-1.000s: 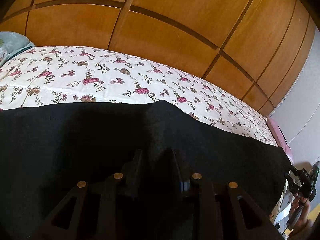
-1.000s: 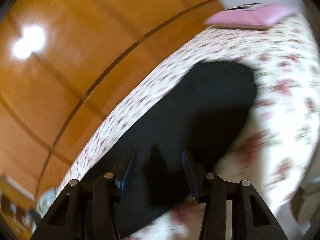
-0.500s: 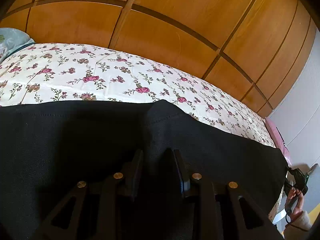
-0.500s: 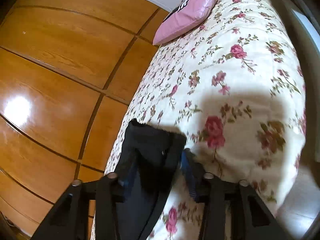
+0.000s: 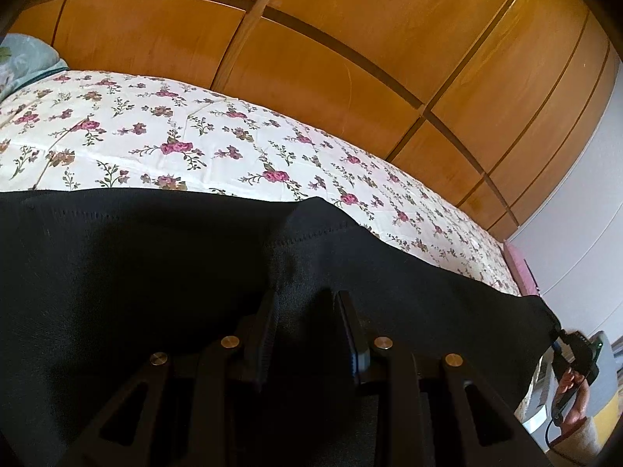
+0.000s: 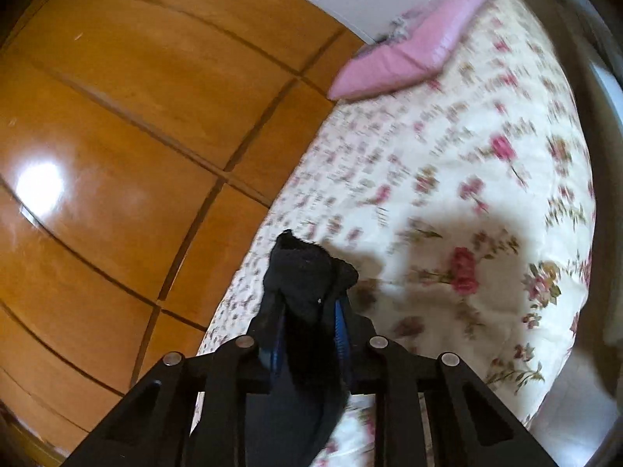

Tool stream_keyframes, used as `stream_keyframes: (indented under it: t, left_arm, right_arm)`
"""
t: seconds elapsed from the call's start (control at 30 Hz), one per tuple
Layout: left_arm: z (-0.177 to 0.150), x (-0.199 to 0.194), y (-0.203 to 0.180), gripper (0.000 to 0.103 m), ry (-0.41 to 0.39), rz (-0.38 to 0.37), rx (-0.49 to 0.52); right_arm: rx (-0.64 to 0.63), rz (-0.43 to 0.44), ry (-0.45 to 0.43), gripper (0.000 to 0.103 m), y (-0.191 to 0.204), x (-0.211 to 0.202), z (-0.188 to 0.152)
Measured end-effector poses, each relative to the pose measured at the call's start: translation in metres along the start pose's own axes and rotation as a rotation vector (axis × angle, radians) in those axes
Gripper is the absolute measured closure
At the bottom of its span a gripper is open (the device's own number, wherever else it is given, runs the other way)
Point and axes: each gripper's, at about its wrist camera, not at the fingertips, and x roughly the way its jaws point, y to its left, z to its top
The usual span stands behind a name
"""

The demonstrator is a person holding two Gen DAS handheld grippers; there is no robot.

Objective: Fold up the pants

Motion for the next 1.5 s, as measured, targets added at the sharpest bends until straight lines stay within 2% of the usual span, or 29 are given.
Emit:
stream_keyframes:
  t: [0.2,0.3,0.4,0.53,0.7,0.93,1.1,1.3,1.5]
  left_arm:
    - [0.001,-0.002,0.005,0.073,-0.011,-0.034,-0.025]
    - [0.004,0.0,0.002,0.073,0.008,-0.008,-0.025]
    - [0.005,-0.01,-0.009,0.073,-0.01,0.038,0.001]
    - [-0.001,-0.032,-0.013,0.072,-0.065,-0.03,-0.033]
    - [-0.018,-0.05,-0.001,0.072,-0.089,0.021,-0.092]
    - [-0.043,-0.071,0.02,0.072,-0.098,0.022,-0.182]
    - [-0.054,-0.083,0.021,0.072,-0.104,0.002,-0.185]
    - [-0.063,-0.084,0.013,0.072,-0.075,-0.031,-0.164]
    - [-0.074,-0.086,0.0,0.072,-0.057,-0.067,-0.145]
  right_arm:
    - [-0.177,-0.031,-0.036,0.081,0.074,-0.031,-0.011]
    - [-0.265,-0.025,-0.055,0.081,0.112,-0.045,-0.021]
    - [-0.359,-0.006,-0.064,0.081,0.147,-0.058,-0.037]
    - [-0.479,0.026,-0.082,0.081,0.191,-0.075,-0.061]
    - [-0.564,0.129,-0.064,0.081,0.236,-0.09,-0.099]
    - [-0.713,0.237,0.014,0.081,0.281,-0.092,-0.166]
    - [-0.789,0.29,0.112,0.081,0.294,-0.082,-0.215]
    - [-0.863,0.311,0.289,0.081,0.29,-0.052,-0.278]
    - [-0.922,0.29,0.421,0.081,0.276,-0.021,-0.325]
